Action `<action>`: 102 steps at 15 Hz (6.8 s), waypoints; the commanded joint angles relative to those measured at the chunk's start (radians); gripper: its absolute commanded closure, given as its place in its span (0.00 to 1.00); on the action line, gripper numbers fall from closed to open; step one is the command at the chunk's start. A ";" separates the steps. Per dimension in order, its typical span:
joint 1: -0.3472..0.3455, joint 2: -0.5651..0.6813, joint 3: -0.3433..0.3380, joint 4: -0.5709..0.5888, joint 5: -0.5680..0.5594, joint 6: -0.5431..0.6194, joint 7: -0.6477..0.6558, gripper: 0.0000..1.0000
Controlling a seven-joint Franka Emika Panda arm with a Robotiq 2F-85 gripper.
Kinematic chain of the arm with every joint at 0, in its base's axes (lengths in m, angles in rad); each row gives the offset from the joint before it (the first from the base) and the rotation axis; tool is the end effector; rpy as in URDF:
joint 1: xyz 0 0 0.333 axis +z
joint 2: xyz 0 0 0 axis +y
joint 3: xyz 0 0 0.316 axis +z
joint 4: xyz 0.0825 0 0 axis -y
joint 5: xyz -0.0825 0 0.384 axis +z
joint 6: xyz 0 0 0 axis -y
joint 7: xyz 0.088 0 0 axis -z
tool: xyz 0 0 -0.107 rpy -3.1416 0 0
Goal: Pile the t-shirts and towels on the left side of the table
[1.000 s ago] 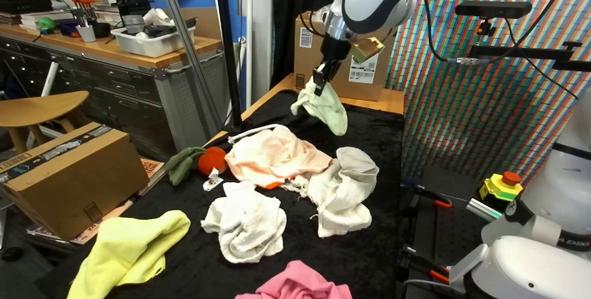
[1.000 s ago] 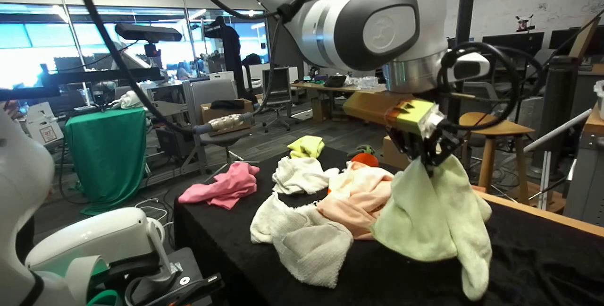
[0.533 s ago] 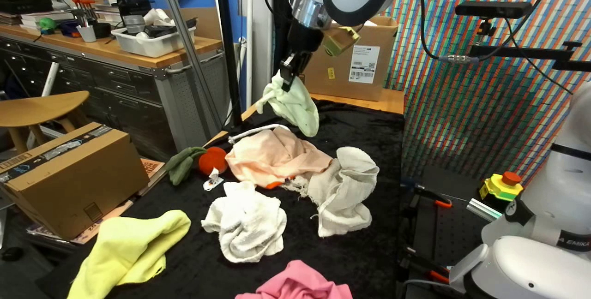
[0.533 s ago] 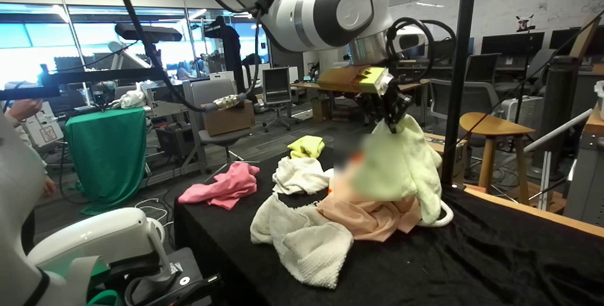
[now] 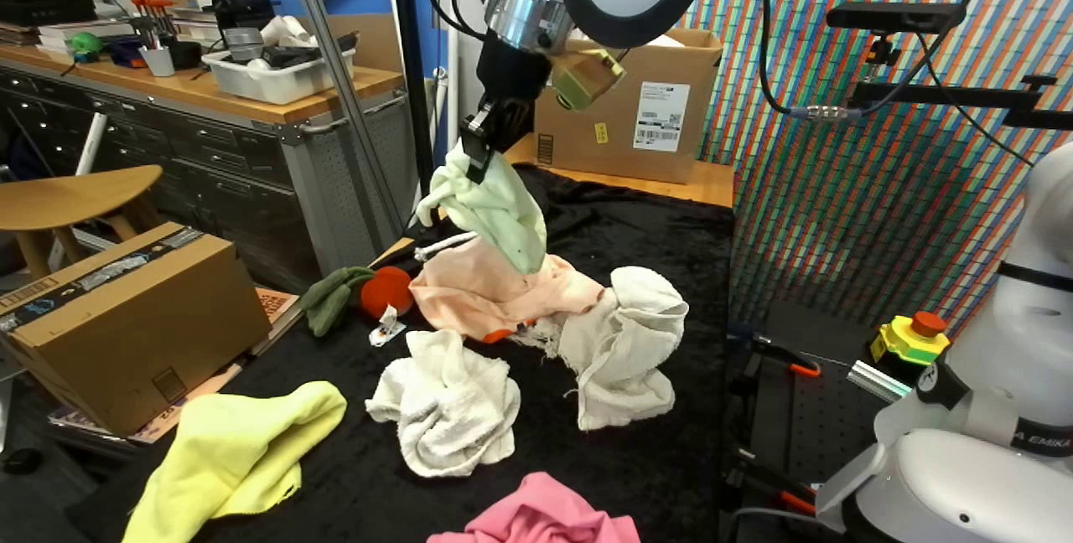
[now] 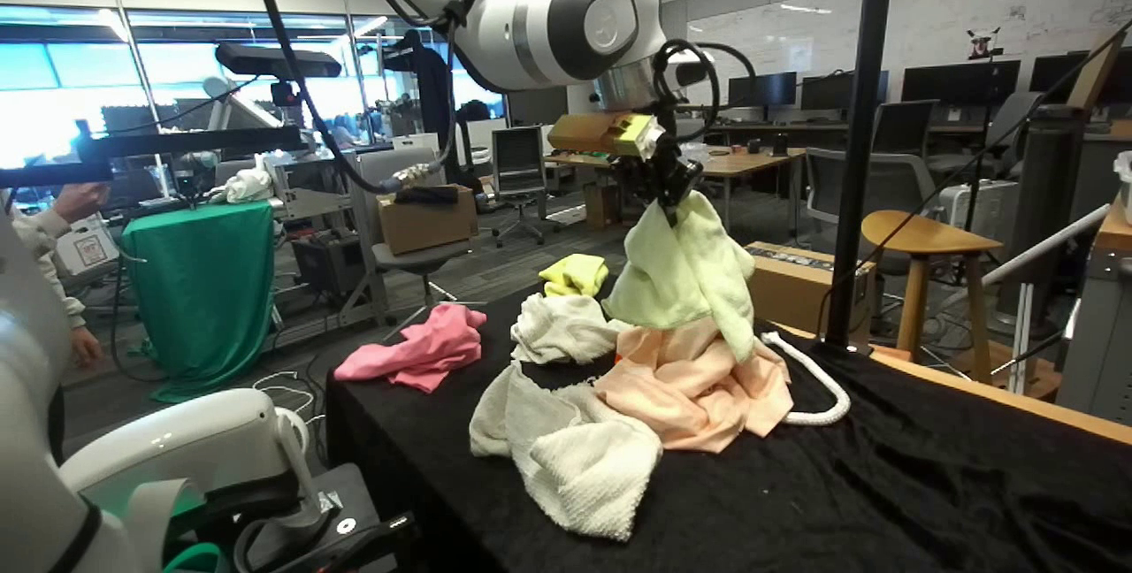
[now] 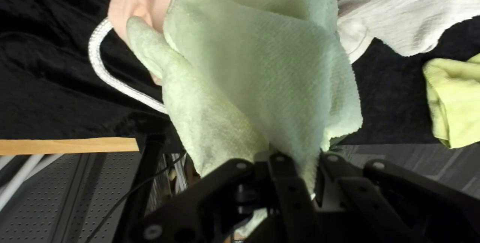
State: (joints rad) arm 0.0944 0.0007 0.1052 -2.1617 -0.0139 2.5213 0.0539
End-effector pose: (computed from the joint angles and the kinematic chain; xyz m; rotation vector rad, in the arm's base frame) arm 0.5562 0.1126 0.4340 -3.0476 -0.2375 -0.5520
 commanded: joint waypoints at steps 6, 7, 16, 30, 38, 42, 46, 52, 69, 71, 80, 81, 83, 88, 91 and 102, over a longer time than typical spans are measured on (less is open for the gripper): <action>0.075 0.120 0.042 0.101 -0.044 -0.023 0.252 0.92; 0.084 0.134 0.040 0.113 -0.047 -0.023 0.279 0.93; 0.108 0.208 0.003 0.181 -0.112 -0.071 0.398 0.34; 0.063 0.108 -0.033 0.030 -0.081 -0.484 0.344 0.00; 0.050 -0.011 -0.014 -0.170 -0.060 -0.485 0.247 0.00; 0.036 -0.037 -0.019 -0.267 -0.046 -0.458 0.158 0.00; 0.014 -0.054 -0.029 -0.353 -0.010 -0.383 0.078 0.00; -0.023 -0.067 -0.051 -0.445 -0.041 -0.208 0.060 0.00; -0.065 -0.095 -0.091 -0.504 0.013 -0.031 -0.007 0.93; -0.063 -0.113 -0.094 -0.504 0.056 -0.037 -0.048 0.99; -0.044 -0.197 -0.095 -0.479 0.199 -0.031 -0.109 0.94; -0.039 -0.211 -0.095 -0.469 0.228 -0.023 -0.101 0.94; -0.031 -0.225 -0.087 -0.434 0.267 -0.004 -0.056 0.94; -0.035 -0.173 -0.030 -0.292 0.228 0.069 0.136 0.94; -0.042 -0.118 0.013 -0.190 0.171 0.098 0.277 0.92; 0.007 0.059 0.047 0.088 -0.193 0.013 0.624 0.97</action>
State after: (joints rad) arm 0.0693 0.0078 0.1555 -2.1251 -0.1391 2.5899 0.6620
